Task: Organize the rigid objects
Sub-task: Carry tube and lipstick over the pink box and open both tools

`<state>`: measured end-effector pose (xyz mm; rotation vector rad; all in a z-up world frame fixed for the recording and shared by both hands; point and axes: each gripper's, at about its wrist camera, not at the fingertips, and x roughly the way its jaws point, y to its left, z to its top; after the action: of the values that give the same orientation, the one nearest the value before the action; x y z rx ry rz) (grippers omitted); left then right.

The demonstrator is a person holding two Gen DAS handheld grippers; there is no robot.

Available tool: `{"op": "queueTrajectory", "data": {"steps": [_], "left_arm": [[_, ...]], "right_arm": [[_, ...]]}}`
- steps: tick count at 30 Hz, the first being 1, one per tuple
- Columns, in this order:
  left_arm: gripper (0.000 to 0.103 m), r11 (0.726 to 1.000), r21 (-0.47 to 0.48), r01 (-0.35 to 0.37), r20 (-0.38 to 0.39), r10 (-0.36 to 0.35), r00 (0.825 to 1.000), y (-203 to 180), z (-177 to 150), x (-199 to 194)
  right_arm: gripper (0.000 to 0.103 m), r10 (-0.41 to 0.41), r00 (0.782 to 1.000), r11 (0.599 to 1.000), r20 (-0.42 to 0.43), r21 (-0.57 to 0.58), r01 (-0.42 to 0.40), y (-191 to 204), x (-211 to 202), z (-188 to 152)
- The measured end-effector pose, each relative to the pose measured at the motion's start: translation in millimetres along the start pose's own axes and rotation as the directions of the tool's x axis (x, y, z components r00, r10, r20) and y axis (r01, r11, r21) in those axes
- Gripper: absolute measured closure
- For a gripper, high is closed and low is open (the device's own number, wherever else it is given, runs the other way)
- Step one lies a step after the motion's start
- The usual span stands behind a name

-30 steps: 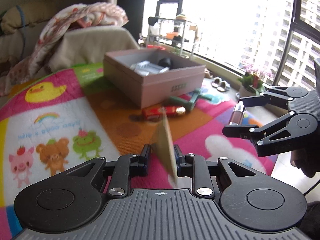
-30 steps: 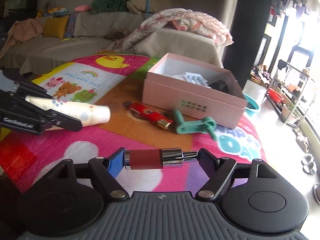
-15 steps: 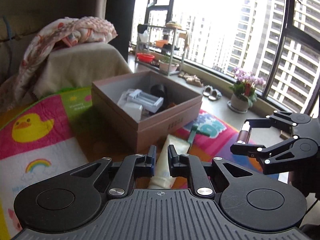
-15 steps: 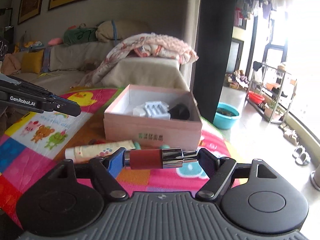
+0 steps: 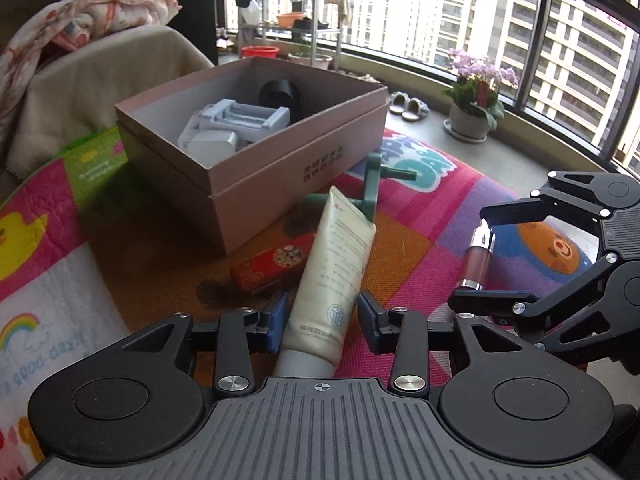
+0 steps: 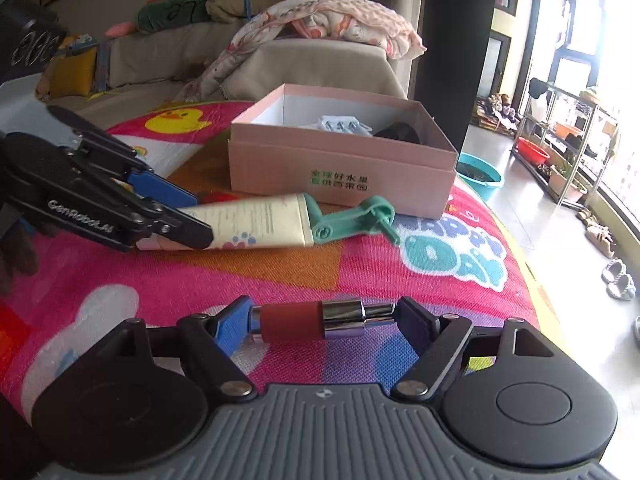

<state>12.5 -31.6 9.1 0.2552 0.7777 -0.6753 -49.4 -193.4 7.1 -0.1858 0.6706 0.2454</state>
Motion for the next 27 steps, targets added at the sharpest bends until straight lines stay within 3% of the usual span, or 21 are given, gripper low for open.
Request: {"op": "queueTrajectory", "data": {"steps": [3, 6, 8, 15, 20, 23, 25, 27], "left_arm": [[0.060, 0.999, 0.051, -0.012, 0.035, 0.010, 0.999, -6.6, -3.6, -0.2], [0.072, 0.998, 0.062, -0.007, 0.056, 0.004, 0.998, -7.6, -10.3, -6.1], [0.073, 0.998, 0.057, -0.010, 0.067, 0.006, 0.998, -9.5, -15.5, -11.7], [0.074, 0.998, -0.043, 0.036, 0.144, -0.030, 0.989, 0.1, -7.6, -37.4], [0.074, 0.997, -0.052, 0.048, 0.268, -0.032, 0.963, 17.1, 50.8, -61.9], [0.073, 1.000, -0.012, 0.001, 0.328, 0.003, 0.945, 32.0, 106.3, -65.6], [0.073, 0.998, -0.059, 0.015, 0.299, 0.003, 0.954, 54.1, 144.2, -51.3], [0.073, 0.979, -0.182, 0.086, 0.216, -0.045, 0.975, 84.2, 171.4, -19.1]], "right_arm": [[0.022, 0.013, 1.000, 1.000, -0.003, 0.022, -0.013, -4.9, 1.8, -3.7], [0.022, 0.033, 0.999, 0.998, -0.004, 0.053, -0.033, -9.6, 2.2, -4.8], [0.025, 0.037, 0.999, 0.998, -0.002, 0.058, -0.037, -9.6, 1.4, -4.6], [0.025, 0.037, 0.998, 0.997, 0.051, 0.064, -0.040, -15.2, -9.7, 8.2], [0.025, 0.021, 0.989, 0.998, 0.145, 0.055, -0.029, -25.2, -20.2, 42.5], [0.025, -0.012, 0.976, 1.000, 0.219, 0.030, 0.006, -25.8, -16.7, 75.7], [0.025, -0.022, 0.966, 0.999, 0.256, 0.034, 0.014, -26.6, -7.8, 101.5], [0.023, -0.010, 0.965, 0.999, 0.261, 0.051, -0.003, -28.0, 7.4, 125.0]]}}
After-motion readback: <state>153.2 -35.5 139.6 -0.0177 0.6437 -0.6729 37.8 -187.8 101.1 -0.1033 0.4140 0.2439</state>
